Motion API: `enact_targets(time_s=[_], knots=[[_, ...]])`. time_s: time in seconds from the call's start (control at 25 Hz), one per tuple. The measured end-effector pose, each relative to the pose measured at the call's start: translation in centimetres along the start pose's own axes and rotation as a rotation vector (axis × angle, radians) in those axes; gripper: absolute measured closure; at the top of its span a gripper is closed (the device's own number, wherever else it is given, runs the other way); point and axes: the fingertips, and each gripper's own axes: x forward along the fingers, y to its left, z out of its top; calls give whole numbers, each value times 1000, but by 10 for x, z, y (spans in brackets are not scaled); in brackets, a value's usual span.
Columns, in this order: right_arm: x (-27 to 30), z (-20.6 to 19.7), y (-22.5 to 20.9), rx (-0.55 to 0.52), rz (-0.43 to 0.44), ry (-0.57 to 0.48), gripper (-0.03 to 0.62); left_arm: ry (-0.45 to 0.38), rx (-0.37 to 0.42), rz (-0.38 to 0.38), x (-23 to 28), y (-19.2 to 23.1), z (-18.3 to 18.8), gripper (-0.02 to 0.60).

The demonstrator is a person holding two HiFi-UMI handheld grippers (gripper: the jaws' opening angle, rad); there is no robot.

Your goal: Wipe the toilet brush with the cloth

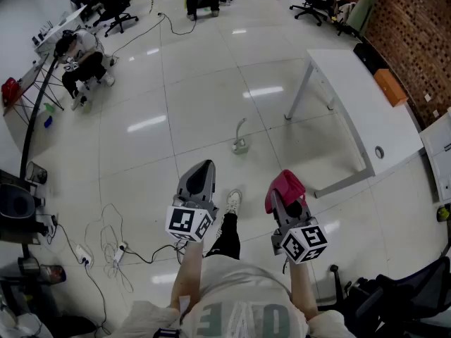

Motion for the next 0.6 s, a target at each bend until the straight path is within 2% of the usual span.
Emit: enact_targets(time_s=[0.36, 0.48, 0.6], knots=[[216, 111, -80, -39, 11, -39, 563, 21, 11, -43, 206, 115, 17, 578], [261, 136, -109, -26, -15, -74, 563, 25, 5, -54, 255, 137, 15, 578], [285, 147, -129, -34, -31, -75, 563, 52, -10, -69, 282, 142, 2, 578]])
